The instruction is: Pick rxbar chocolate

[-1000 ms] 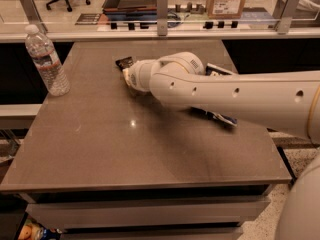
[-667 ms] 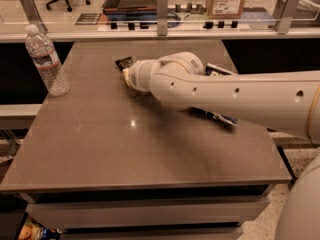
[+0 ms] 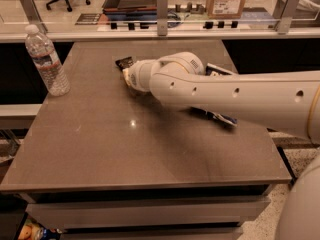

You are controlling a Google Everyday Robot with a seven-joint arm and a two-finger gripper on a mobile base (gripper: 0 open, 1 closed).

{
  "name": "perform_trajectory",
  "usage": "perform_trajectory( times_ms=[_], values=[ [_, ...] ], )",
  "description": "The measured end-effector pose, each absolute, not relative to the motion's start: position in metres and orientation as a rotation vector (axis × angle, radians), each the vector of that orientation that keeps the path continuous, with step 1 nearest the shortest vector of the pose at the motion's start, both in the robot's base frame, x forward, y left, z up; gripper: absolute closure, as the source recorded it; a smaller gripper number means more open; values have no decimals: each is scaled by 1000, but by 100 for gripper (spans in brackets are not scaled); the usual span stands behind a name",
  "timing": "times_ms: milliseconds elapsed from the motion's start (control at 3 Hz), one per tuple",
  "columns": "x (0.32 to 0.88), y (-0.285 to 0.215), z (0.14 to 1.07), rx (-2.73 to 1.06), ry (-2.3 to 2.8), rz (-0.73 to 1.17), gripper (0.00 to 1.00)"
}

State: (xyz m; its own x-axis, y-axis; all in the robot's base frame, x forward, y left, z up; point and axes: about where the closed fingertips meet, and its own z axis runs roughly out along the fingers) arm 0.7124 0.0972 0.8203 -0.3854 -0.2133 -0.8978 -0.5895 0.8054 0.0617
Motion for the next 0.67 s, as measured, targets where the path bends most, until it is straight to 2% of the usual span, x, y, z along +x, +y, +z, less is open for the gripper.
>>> perform_trajectory(
  times_ms=[667],
  values=[
    [712, 97, 821, -600, 1963, 459, 100]
  ],
)
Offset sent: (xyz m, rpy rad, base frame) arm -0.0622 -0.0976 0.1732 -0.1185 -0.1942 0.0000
